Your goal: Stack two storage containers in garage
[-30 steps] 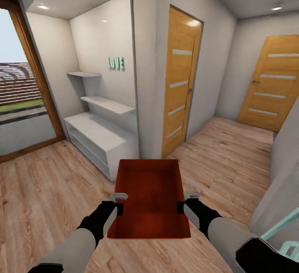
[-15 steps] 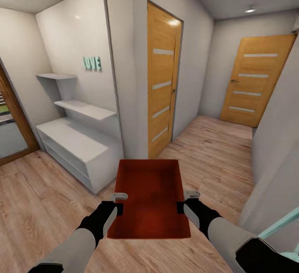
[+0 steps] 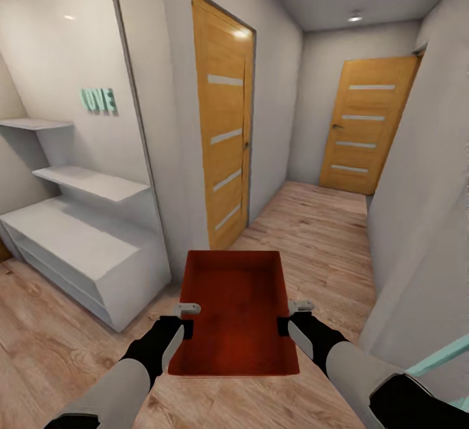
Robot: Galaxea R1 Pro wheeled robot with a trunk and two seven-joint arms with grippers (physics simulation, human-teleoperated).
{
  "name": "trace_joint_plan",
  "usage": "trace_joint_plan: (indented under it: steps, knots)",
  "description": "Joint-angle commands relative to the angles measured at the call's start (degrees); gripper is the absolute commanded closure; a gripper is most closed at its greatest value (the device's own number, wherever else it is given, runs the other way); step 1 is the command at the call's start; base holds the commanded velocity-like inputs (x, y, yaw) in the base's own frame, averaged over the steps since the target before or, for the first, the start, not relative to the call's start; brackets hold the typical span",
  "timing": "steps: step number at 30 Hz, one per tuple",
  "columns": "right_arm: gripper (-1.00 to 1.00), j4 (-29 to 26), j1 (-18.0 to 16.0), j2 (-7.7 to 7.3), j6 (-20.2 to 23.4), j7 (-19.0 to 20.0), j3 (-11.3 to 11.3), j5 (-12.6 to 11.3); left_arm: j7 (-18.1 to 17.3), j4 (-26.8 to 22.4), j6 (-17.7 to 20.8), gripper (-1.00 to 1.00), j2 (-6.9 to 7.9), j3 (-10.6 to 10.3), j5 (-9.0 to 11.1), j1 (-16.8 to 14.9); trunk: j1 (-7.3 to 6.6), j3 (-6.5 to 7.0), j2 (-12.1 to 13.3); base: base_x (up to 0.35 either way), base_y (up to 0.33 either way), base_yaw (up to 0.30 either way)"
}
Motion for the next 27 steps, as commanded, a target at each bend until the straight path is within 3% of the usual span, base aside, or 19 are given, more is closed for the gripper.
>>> trace_joint_plan:
  steps: [1,18,27]
  knots:
    - [1.00,-1.3,-0.1,-0.04,0.1,-0.4,2.1,-1.1,0.4,2.1,2.9,1.00,0.68,-0.6,-0.7,0.0,0.07,-0.13,-0.1,0.322,0.000,-0.245]
    - [1.00,-1.3,-0.1,-0.04,0.1,-0.4,2.1,-1.1,0.4,2.1,2.9,1.00,0.68,-0.6,-0.7,0.0,0.07,-0.13,-0.1,0.322,0.000,-0.242]
    - [1.00,-1.3,-0.1,-0.04,0.1,-0.4,2.1,-1.1,0.4,2.2,2.9,1.00,0.68,-0.6,-0.7,0.0,0.07,-0.13,-0.1,0.322,0.000,-0.028]
